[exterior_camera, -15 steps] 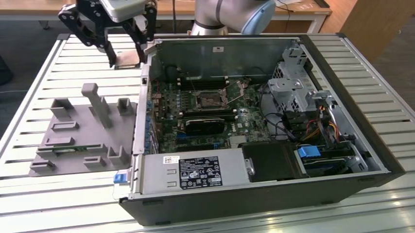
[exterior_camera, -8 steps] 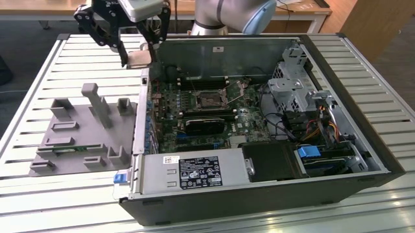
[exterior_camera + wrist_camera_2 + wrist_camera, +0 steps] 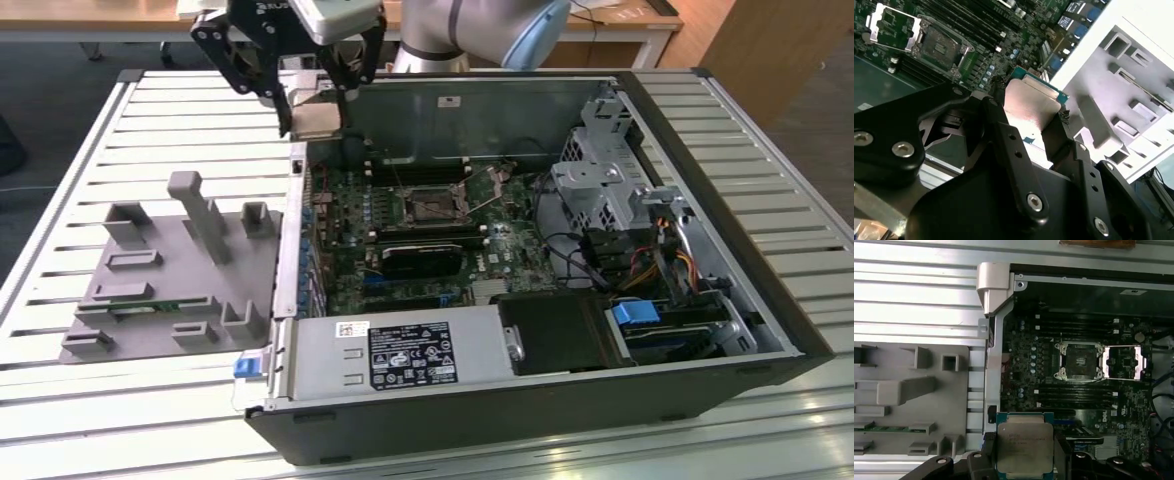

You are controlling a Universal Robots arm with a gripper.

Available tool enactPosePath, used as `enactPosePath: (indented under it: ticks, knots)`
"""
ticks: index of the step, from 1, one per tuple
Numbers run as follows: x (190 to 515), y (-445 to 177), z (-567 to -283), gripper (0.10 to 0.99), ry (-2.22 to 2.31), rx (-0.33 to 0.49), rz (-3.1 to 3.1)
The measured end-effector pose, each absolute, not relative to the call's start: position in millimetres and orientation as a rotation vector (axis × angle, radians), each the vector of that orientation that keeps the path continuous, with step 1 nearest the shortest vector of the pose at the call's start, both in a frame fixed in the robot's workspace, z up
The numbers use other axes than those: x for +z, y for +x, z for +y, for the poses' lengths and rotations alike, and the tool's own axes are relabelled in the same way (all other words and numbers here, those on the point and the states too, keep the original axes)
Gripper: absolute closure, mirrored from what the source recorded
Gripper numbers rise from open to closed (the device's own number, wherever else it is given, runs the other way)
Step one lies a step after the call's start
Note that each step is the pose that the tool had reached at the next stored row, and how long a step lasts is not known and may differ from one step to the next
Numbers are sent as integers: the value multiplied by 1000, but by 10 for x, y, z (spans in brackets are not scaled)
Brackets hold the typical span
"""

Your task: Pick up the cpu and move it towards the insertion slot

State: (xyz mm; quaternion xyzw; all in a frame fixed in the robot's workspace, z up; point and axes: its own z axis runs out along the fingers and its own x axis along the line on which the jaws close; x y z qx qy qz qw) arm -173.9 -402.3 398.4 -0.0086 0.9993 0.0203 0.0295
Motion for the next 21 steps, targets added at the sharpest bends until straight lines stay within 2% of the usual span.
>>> enactPosePath:
  ticks: [21]
  knots:
    - [3985, -1088, -4023, 545, -26, 63, 3084]
